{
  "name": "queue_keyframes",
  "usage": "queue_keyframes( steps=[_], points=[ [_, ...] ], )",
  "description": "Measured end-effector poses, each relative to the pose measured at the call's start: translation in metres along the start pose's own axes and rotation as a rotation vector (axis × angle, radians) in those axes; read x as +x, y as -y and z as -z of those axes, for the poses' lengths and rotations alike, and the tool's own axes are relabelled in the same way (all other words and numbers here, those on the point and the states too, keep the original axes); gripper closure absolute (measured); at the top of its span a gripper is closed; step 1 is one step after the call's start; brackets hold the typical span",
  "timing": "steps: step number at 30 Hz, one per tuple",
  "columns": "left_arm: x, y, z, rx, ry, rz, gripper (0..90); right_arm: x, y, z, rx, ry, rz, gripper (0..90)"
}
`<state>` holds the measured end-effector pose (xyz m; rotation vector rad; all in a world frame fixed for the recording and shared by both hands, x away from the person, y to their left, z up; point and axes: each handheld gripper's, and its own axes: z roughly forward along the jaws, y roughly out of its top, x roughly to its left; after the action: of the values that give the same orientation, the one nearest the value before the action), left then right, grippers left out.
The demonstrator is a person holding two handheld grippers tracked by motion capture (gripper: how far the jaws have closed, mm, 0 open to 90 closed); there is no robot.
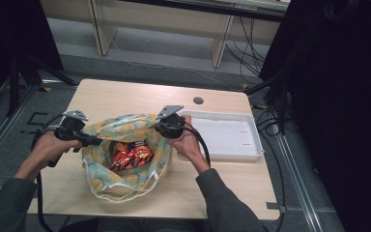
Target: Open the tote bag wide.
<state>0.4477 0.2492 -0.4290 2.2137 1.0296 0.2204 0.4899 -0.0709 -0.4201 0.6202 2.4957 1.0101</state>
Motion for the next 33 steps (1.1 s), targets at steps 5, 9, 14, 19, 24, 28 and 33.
queue_keyframes(
  steps=[5,9,14,19,24,28,33],
  points=[
    [0.006,0.007,-0.03,0.061,-0.057,0.014,88.2,0.003,0.015,-0.04,0.124,0.028,0.051,90.0],
    [0.005,0.011,-0.028,0.024,-0.081,0.027,88.5,0.002,0.017,-0.035,0.14,0.019,0.033,79.3],
    [0.005,0.009,-0.017,0.031,-0.083,0.028,88.7,0.006,0.006,0.013,0.041,-0.047,-0.003,77.3],
    [0.006,0.009,-0.016,0.013,-0.086,0.035,88.7,0.028,0.005,0.05,-0.013,-0.14,0.039,87.7],
    [0.007,0.011,-0.012,0.026,-0.086,0.036,88.8,0.028,0.032,0.019,0.229,-0.028,0.069,90.0],
    [0.013,0.013,-0.011,0.015,-0.086,0.031,88.8,0.021,0.058,0.0,0.329,-0.023,0.014,90.0],
    [0.016,0.02,-0.018,0.028,-0.118,0.031,88.3,0.027,0.066,-0.016,0.37,-0.041,0.067,90.0]
  ],
)
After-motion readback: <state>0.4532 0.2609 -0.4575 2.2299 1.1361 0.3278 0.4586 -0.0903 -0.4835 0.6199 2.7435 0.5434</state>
